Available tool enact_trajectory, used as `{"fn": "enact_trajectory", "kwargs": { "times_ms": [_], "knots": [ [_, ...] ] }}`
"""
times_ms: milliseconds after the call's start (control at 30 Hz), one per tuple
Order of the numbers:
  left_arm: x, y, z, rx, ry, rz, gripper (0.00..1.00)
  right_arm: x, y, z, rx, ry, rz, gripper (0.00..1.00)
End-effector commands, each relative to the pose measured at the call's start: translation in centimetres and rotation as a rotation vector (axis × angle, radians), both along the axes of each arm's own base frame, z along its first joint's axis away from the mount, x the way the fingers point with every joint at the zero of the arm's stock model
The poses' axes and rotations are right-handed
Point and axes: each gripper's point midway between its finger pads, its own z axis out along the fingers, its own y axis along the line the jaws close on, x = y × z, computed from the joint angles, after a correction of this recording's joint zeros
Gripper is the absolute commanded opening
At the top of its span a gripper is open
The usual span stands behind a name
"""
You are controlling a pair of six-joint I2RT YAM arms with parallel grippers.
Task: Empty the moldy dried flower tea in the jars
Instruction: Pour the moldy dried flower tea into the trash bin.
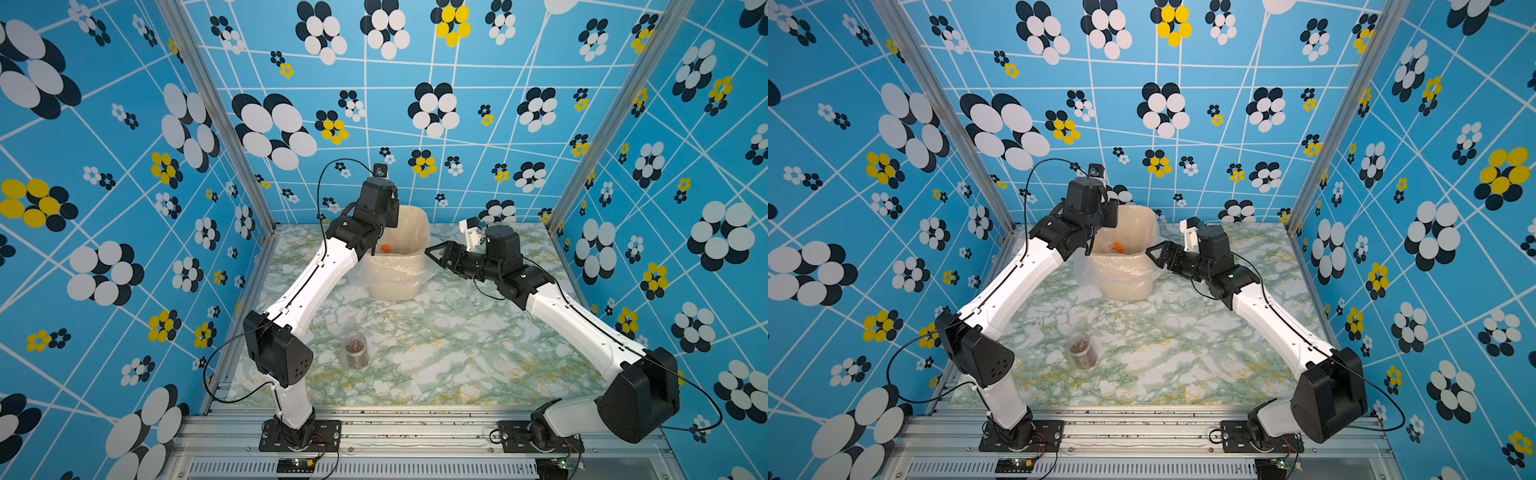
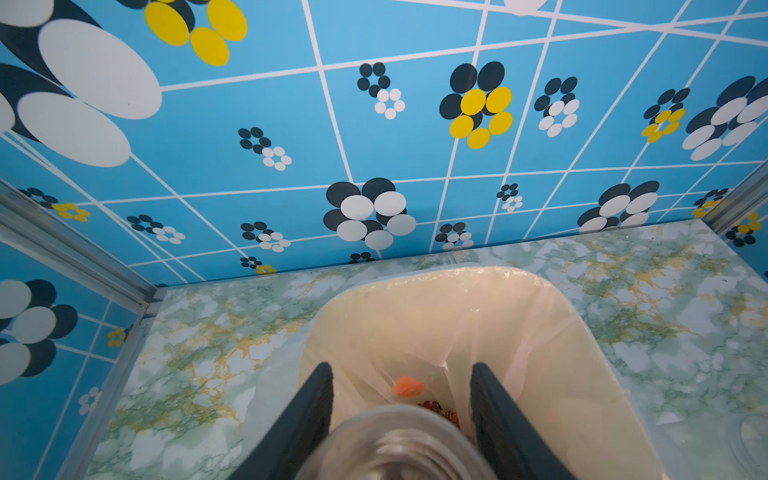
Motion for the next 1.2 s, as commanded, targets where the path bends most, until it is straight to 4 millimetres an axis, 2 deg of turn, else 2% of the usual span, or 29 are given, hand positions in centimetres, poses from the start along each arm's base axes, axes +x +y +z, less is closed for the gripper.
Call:
{"fn": "enact_trajectory", "kwargs": {
  "times_ms": [0, 67, 267, 300, 433, 500, 633, 700, 767, 800, 900, 1033, 1167],
  "knots": [
    [0.0, 1.5, 0.8, -0.364, 0.090, -0.013, 0.00, -0.4, -0.9, -0.4, -0.032, -0.004, -0.017, 0.86],
    [0.0, 1.7, 1.1, -0.389, 0.075, -0.014, 0.00, -0.5, -0.9, -0.4, -0.033, -0.003, -0.018, 0.86],
    [-0.8, 0.1, 1.0, -0.050, 0.001, 0.010, 0.00, -0.4, -0.9, -0.4, -0.034, -0.005, -0.019, 0.86],
    [-0.8, 0.4, 0.8, -0.071, 0.022, 0.018, 0.00, -0.4, -0.9, -0.5, -0.034, -0.003, -0.018, 0.86],
    [0.0, 2.0, 0.5, -0.431, 0.127, 0.013, 0.00, -0.5, -0.9, -0.5, -0.036, -0.004, -0.017, 0.86],
    [0.0, 2.5, 0.9, -0.377, 0.088, 0.045, 0.00, -0.5, -1.0, -0.6, -0.041, -0.004, -0.018, 0.86],
    [-0.7, 0.6, 1.3, -0.138, 0.024, 0.027, 0.00, -0.5, -1.1, -0.7, -0.045, -0.004, -0.020, 0.86],
    [-0.6, 0.4, 0.8, -0.187, 0.055, 0.005, 0.00, -0.4, -1.0, -0.8, -0.046, -0.002, -0.019, 0.86],
    [-0.2, 1.0, 0.3, -0.281, 0.090, 0.018, 0.00, -0.4, -1.0, -0.7, -0.046, 0.000, -0.018, 0.86],
    [-0.2, 1.1, 0.4, -0.280, 0.084, 0.019, 0.00, -0.5, -1.0, -0.7, -0.046, -0.001, -0.017, 0.86],
    [-0.8, 0.0, 1.2, -0.135, 0.019, 0.004, 0.00, -0.6, -1.2, -0.9, -0.054, -0.002, -0.020, 0.87],
    [-0.6, 0.5, 0.7, -0.244, 0.065, 0.007, 0.00, -0.5, -1.2, -1.0, -0.057, 0.003, -0.021, 0.87],
    [-1.1, -0.8, 1.1, -0.003, -0.014, 0.015, 0.00, -0.6, -1.2, -0.9, -0.054, 0.004, -0.025, 0.87]
  ]
}}
